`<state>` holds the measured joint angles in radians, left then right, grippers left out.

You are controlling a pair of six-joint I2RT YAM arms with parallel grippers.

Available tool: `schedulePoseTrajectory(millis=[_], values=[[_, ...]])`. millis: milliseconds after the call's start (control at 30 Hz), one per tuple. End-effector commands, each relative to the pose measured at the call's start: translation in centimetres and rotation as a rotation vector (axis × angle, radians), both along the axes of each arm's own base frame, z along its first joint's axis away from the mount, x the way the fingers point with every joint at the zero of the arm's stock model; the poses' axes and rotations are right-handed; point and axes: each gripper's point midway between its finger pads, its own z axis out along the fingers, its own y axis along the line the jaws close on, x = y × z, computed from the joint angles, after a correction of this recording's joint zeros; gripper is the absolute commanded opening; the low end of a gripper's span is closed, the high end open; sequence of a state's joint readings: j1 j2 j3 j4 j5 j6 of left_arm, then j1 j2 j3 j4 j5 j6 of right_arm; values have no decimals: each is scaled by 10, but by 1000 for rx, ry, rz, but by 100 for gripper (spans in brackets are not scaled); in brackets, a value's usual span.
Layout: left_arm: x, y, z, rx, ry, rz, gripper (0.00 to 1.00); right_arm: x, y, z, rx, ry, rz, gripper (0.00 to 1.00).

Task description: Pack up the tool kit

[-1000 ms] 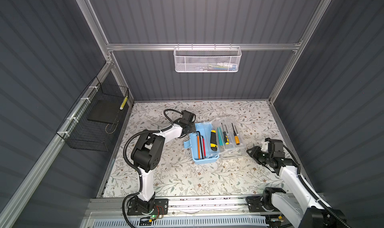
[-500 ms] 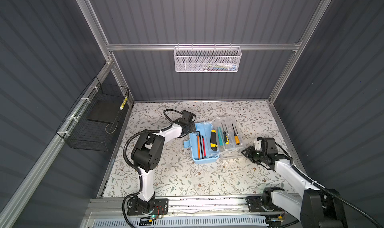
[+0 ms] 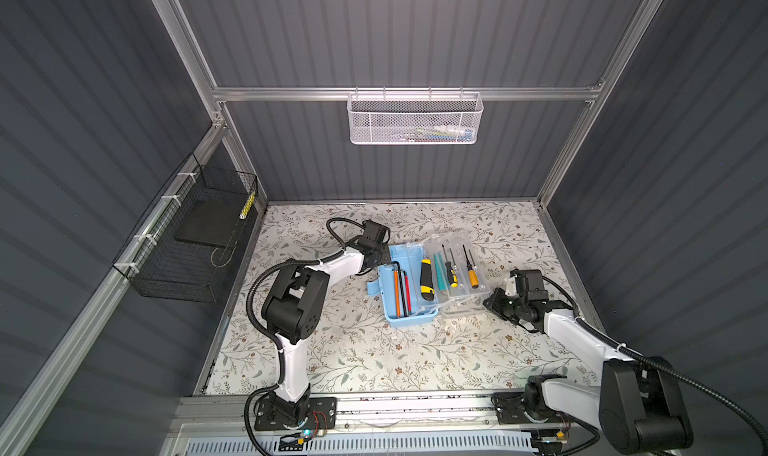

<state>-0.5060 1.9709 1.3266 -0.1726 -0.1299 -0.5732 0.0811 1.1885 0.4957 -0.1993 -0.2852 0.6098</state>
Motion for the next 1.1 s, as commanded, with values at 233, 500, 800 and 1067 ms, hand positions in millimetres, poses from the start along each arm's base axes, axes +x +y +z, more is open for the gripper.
schedulePoseTrajectory(millis=[233,500,800,1067], values=[[-4,-17,0,-77,13,-50,0,5,-1,35,-99,-76,-35,0],[-9,-38,8,-96,-2,-94,0,6,-2,110,-282,-264,-52,0],[-11,-52,13,-124,-13,-113,0,8,42,190,-440,-452,52,0],[-11,-54,16,-140,-19,-113,0,5,103,205,-464,-503,191,0]])
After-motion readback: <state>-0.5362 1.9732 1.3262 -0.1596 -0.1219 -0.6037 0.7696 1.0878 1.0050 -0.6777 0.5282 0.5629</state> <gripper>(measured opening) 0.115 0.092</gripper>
